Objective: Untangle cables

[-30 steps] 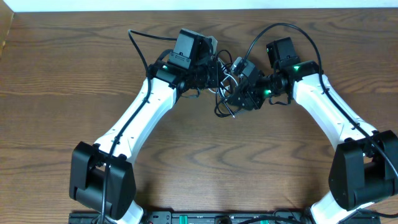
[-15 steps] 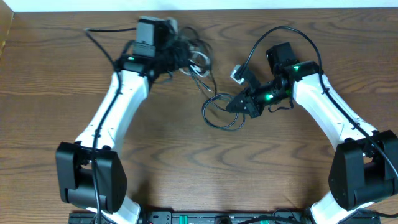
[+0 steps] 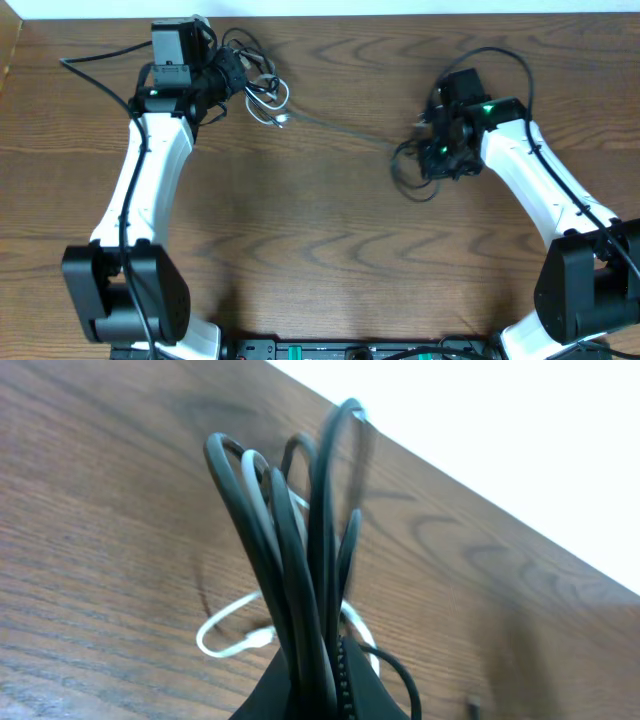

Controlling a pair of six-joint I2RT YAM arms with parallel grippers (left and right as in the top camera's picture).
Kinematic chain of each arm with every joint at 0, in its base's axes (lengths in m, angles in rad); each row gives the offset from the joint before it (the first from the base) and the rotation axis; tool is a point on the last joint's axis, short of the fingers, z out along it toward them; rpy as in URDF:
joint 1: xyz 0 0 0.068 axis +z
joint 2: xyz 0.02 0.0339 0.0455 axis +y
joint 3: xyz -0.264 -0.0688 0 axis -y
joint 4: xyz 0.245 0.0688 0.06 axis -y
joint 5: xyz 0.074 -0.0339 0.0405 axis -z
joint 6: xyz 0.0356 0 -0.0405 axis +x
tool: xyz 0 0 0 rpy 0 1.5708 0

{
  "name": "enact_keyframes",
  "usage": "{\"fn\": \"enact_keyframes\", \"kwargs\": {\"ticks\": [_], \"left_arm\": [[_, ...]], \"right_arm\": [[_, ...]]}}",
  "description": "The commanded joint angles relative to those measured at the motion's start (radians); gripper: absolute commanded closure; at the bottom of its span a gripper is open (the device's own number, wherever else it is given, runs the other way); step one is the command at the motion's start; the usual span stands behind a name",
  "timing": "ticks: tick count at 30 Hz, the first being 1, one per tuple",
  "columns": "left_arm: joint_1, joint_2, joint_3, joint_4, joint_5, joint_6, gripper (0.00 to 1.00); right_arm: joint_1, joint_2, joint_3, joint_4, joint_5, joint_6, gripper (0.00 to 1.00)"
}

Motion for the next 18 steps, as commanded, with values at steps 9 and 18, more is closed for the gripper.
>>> {"fn": "enact_keyframes", "kwargs": {"ticks": [9, 18], "left_arm": [[-0.008, -0.182, 0.047, -0.128, -0.021, 0.071, 0.92], [-0.038, -0.244, 0.047, -0.2, 0.016, 0.074, 0.92]], "right_arm": [[-0.048, -0.019, -0.001, 0.09, 0.345, 0.287, 0.42], [-0.121, -0.019, -0.001, 0.196, -0.076, -0.039, 0.44]]}}
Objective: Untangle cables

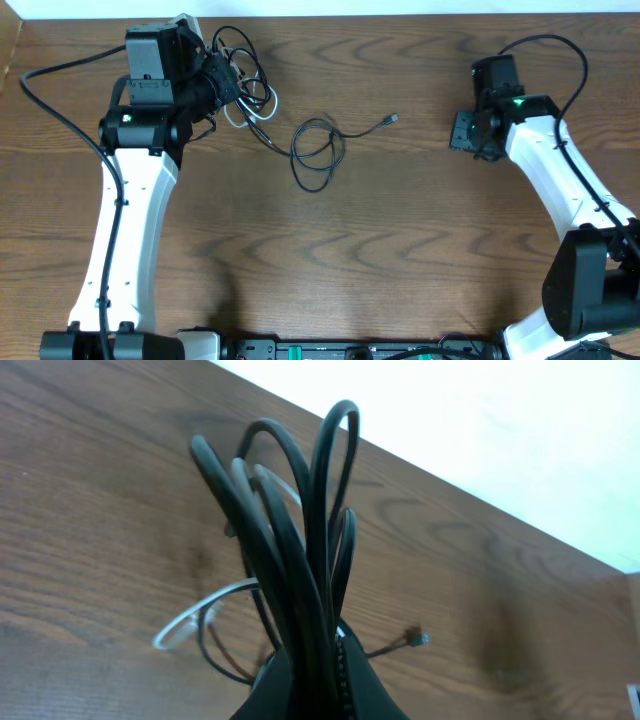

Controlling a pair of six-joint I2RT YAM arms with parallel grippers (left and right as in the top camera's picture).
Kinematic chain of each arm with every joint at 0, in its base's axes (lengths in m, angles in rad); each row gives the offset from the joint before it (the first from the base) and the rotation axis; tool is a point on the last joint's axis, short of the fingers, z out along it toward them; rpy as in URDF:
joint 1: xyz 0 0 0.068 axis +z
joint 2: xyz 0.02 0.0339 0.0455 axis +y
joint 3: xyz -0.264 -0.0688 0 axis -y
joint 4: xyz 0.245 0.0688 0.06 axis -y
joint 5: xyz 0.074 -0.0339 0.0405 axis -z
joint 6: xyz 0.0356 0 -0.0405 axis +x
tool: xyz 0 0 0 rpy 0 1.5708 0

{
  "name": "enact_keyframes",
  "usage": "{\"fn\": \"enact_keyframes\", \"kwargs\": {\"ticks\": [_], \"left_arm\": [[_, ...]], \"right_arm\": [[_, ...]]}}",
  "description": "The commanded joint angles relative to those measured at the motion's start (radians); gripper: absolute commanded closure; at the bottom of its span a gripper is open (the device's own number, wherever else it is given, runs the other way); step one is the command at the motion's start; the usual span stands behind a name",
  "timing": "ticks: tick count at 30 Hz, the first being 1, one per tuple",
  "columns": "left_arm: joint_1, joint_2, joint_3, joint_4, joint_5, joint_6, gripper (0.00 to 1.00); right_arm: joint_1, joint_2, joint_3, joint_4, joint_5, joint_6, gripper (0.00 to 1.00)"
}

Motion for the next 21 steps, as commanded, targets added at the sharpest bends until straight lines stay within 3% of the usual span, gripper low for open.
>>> {"fn": "enact_keyframes", "kwargs": {"ticks": [1, 4, 9, 14, 18, 21], "left_arm": [[-0.024, -0.026, 0.03, 0.004, 0.042, 0.021, 0.93], [-0.035, -0.026, 0.03, 0.012, 0.057, 0.016, 0.93], [-0.035, -0.027, 0.03, 0.057, 0.107, -0.051, 0.93], [-0.035, -0.046, 0.03, 0.124, 0.154, -0.272, 0.93], [-0.035, -0.048, 0.03, 0.213, 0.371, -0.371, 0.93], [-0.034, -0.047, 0.03, 0.281, 0.566, -0.377, 0.92]], "right_arm": [[0.002, -0.019, 0.0, 0.034, -0.323, -0.248, 0.41], [0.01, -0.019, 0.0, 0.063, -0.478, -0.299, 0.34], [0.058, -0.016, 0.0, 0.134, -0.6, -0.288, 0.32], [0.121, -0.011, 0.0, 0.24, -0.609, -0.212, 0.32], [0.137, -0.011, 0.0, 0.319, -0.614, -0.192, 0.29], [0.131, -0.009, 0.0, 0.366, -0.656, -0.193, 0.26]]}}
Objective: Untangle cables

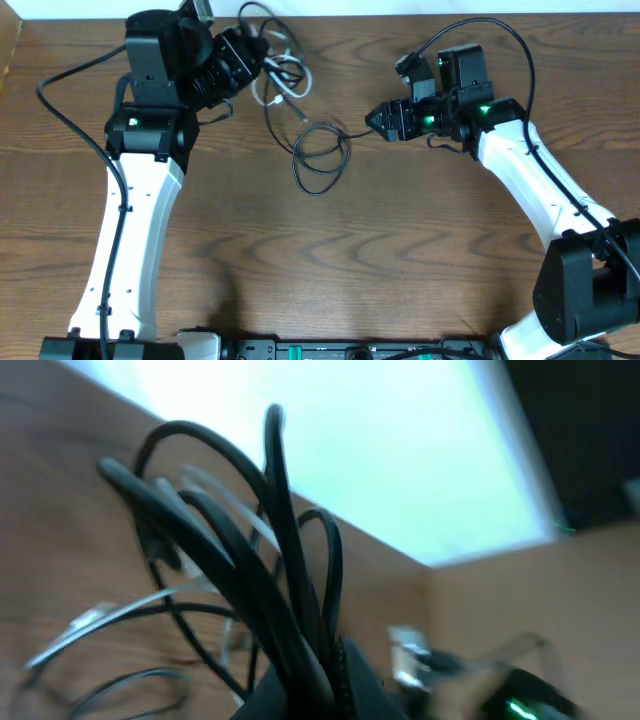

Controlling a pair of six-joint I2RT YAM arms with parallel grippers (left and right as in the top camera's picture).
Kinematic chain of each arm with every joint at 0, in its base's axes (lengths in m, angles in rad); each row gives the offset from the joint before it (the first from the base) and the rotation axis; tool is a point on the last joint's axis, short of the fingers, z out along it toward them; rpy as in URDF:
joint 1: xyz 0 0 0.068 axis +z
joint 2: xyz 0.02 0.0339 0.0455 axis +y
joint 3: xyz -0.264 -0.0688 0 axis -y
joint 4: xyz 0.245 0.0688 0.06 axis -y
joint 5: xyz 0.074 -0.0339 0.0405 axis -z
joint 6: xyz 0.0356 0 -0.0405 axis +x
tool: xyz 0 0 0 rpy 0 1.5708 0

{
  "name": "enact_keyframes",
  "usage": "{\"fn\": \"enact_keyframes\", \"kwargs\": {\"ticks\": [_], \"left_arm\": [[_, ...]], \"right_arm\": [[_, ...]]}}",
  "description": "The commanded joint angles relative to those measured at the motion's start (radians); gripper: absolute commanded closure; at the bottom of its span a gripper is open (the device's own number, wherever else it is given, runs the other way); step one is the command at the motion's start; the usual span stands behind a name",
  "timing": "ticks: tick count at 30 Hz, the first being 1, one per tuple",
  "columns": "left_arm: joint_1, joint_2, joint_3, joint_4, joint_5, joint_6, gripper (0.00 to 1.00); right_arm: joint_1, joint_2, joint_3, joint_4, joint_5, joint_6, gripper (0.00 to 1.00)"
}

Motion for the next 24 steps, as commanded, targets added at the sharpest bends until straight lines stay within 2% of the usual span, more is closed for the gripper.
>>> {"fn": "enact_keyframes", "kwargs": {"ticks": [1, 6, 8, 14, 24], "left_arm": [[0.003, -0.029, 0.029, 0.056, 0.312, -0.068, 0.93], [0.004, -0.018, 0.029, 0.186, 0.579, -0.069, 0.93], [0.004, -0.013, 0.029, 0.21, 0.623, -0.085, 0.93], [0.004, 0.0, 0.029, 0.216, 0.639, -0.172, 0.93], [0.004, 0.001, 0.029, 0.345, 0.613, -0.43, 0.93]], "right_arm": [[-0.01, -0.009, 0.0, 0.031, -0.068, 0.013, 0.25], [-0.042, -0.002, 0.0, 0.092, -0.225, -0.055, 0.22], [-0.052, 0.0, 0.0, 0.109, -0.28, -0.083, 0.21], [-0.074, 0.0, 0.0, 0.182, -0.481, -0.192, 0.2], [-0.042, 0.001, 0.0, 0.342, -0.53, -0.172, 0.23]]}}
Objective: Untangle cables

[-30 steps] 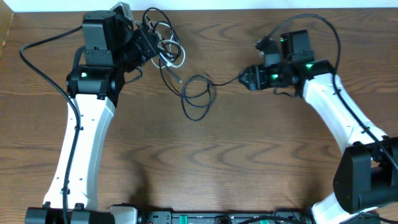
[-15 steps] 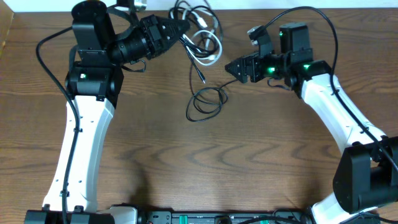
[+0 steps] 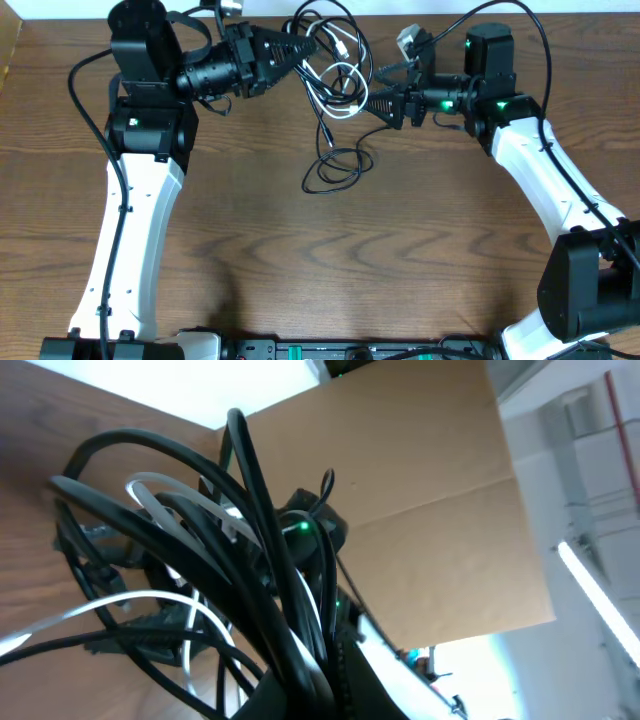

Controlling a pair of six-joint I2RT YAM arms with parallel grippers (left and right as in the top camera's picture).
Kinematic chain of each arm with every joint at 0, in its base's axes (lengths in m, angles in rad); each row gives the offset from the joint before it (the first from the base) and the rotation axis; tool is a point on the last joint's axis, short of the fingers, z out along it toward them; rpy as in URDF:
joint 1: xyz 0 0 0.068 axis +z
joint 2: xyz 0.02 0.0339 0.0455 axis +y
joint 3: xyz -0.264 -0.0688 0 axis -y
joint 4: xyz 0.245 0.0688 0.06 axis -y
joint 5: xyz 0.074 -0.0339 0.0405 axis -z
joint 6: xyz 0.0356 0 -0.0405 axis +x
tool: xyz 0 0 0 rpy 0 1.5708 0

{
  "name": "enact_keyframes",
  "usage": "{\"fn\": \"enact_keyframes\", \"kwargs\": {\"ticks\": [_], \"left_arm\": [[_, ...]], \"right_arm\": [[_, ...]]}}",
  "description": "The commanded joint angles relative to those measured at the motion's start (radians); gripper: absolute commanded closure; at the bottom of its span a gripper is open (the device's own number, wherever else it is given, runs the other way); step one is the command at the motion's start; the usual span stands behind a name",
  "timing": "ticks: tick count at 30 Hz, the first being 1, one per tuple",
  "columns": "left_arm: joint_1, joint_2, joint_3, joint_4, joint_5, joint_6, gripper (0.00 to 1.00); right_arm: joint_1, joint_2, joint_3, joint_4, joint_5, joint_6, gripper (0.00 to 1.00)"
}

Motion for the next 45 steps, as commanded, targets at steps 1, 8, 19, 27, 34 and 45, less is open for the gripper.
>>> {"fn": "enact_keyframes", "kwargs": {"ticks": [1, 8, 19, 27, 34, 45], "left_arm": [[0.004, 0.001, 0.027, 0.03, 0.001, -0.132, 0.93], [0.004, 0.001, 0.027, 0.034, -0.059, -0.203, 0.93], [0.003, 0.0, 0.027, 0.034, -0.116, -0.321, 0.92], [0.003, 0.0, 0.027, 0.034, -0.15, -0.469, 0.92], [0.003, 0.0, 0.027, 0.034, -0.186, -0.567, 0.92], [0.003, 0.0, 0.027, 0.034, -0.207, -0.567, 0.92]], "right_arm": [[0.027, 0.0, 0.0, 0.019, -0.05, -0.008, 0.24], [0.054, 0.0, 0.0, 0.059, -0.025, 0.039, 0.25], [0.069, 0.06, 0.0, 0.111, -0.016, 0.117, 0.25], [0.083, 0.074, 0.0, 0.194, -0.021, 0.174, 0.25], [0.103, 0.074, 0.0, 0.22, -0.021, 0.194, 0.26], [0.131, 0.074, 0.0, 0.31, -0.023, 0.293, 0.27]]}}
